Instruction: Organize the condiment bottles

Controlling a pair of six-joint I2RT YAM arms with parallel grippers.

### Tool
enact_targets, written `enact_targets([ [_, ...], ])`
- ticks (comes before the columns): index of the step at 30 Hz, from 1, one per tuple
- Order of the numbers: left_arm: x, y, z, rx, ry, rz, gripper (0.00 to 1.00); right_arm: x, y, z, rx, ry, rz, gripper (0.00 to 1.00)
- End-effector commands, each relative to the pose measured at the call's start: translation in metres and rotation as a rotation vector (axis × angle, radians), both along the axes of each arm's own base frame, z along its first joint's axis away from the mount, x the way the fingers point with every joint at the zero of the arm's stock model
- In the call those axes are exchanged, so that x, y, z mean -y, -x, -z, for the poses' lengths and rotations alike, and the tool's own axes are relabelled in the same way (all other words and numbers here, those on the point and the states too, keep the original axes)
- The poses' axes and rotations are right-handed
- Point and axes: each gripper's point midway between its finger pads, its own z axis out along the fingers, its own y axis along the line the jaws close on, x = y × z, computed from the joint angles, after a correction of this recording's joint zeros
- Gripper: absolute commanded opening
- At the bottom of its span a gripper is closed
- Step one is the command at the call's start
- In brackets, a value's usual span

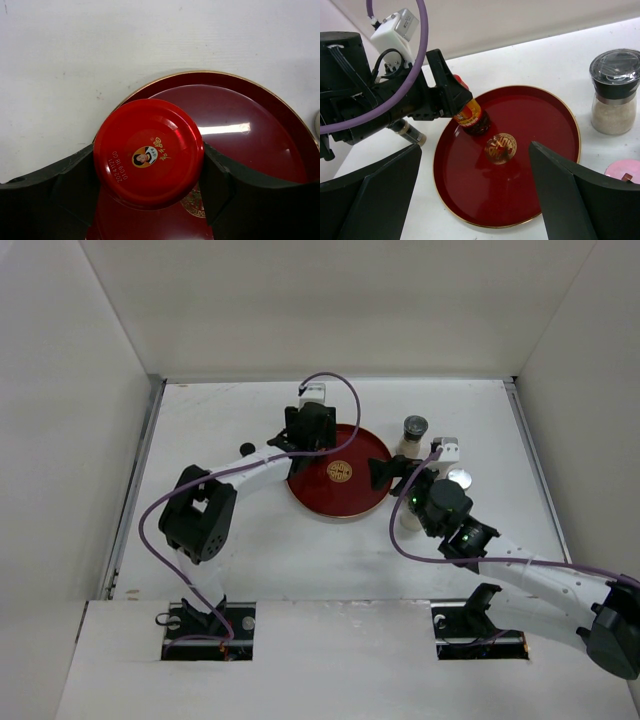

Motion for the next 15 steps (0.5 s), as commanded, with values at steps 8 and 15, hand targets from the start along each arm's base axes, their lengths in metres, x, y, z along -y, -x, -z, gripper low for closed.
enact_targets([
  [8, 0.003, -0.02, -0.061, 0.216, 0.087, -0.062, 0.76, 0.006, -0.004, -0.011, 0.037, -0.035, 0.03, 0.95],
  [15, -0.001, -0.014, -0.09, 0.257, 0.114, -0.061, 0.89, 0.007, -0.004, -0.013, 0.041, -0.036, 0.03, 0.95],
])
